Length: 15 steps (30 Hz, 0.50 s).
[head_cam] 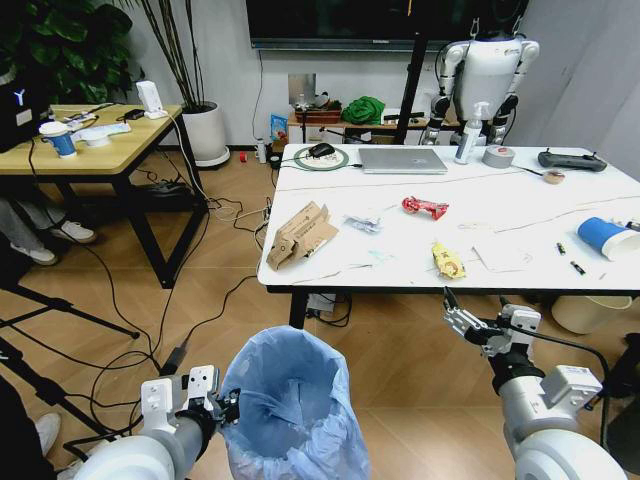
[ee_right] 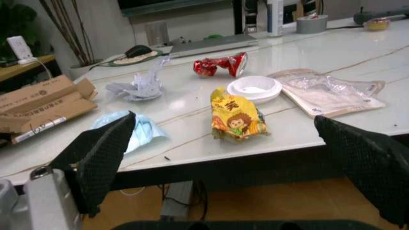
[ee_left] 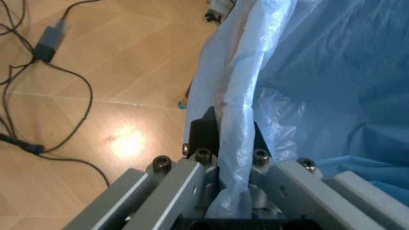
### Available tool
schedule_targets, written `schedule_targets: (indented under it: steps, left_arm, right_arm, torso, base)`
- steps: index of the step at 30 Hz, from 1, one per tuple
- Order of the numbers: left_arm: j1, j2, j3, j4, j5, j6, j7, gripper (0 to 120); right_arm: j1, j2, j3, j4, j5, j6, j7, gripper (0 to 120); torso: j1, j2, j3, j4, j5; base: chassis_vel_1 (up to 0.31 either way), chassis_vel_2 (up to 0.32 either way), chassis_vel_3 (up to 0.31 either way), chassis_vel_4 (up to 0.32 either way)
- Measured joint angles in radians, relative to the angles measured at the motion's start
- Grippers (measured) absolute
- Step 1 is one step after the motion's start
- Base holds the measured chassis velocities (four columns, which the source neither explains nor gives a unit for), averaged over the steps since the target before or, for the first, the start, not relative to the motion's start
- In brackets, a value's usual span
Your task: Pick up the trash bin and place the trash from the table into it.
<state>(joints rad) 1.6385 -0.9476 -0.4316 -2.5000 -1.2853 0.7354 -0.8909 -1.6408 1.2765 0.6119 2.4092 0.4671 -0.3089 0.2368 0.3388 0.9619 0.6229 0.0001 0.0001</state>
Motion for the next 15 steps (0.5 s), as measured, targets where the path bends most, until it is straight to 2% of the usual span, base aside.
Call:
schedule_targets:
  steps: [8, 11, 15]
  left_arm:
    - [0.024, 0.026, -0.106, 0.000, -0.079, 0.000, 0.026, 0]
    - [0.022, 0.046, -0.114, 0.000, -0.102, 0.000, 0.028, 0]
    - [-0.019, 0.100, -0.094, 0.000, -0.140, 0.000, 0.039, 0]
  right_arm:
    - [0.100, -0.166, -0.001, -0.013, 0.118, -0.043, 0.036, 100]
    - [0.132, -0.191, -0.007, -0.016, 0.159, -0.060, 0.054, 100]
    - [0.166, -0.220, -0.001, -0.020, 0.226, -0.085, 0.111, 100]
  torso:
    - [0.001, 0.001, 0.000, 0.0002, 0.0000]
    - [0.001, 0.000, 0.000, 0.0008, 0.0000]
    - [0.000, -0.002, -0.002, -0.0005, -0.0002]
  base:
    - [0.000, 0.000, 0.000, 0.000]
    - [0.000, 0.000, 0.000, 0.000]
    - [0.000, 0.000, 0.000, 0.000]
